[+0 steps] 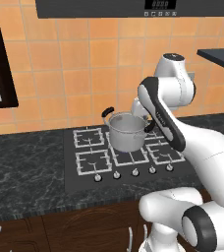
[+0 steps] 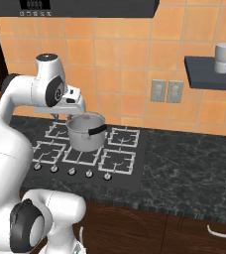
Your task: Turn off the center burner of the stove.
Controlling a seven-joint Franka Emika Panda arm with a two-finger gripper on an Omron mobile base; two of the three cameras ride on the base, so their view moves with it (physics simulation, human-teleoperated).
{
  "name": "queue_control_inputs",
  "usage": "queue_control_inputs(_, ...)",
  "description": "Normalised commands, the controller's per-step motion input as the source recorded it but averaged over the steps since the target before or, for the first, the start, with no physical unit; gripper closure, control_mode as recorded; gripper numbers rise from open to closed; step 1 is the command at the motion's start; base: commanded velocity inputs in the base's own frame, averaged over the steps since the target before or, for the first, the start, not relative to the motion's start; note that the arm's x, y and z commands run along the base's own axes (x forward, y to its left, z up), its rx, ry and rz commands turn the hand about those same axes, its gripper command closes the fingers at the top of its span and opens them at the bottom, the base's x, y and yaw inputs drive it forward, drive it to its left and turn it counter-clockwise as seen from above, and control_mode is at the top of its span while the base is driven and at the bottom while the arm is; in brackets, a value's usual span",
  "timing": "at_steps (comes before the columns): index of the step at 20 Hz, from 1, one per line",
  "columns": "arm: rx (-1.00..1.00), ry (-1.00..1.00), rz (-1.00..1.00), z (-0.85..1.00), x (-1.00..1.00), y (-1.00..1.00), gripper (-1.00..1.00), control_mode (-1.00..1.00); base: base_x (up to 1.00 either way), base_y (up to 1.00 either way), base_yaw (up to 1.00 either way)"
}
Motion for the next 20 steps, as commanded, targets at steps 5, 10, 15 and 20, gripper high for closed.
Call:
queue_control_inputs(5,0.00,-0.01,0.08,-0.04,-0.14,0.14,-1.00,-1.00,0.00,0.00,0.00)
queue_control_inputs(10,-0.01,-0.04,0.52,-0.01,-0.26,0.11,-1.00,-1.00,0.00,0.00,0.00)
queue_control_inputs(15,-0.13,-0.05,0.74,-0.10,-0.15,0.00,-1.00,-1.00,0.00,0.00,0.00)
queue_control_inputs(20,-0.27,-0.05,0.84,-0.19,-0.15,-0.03,-1.00,-1.00,0.00,0.00,0.00)
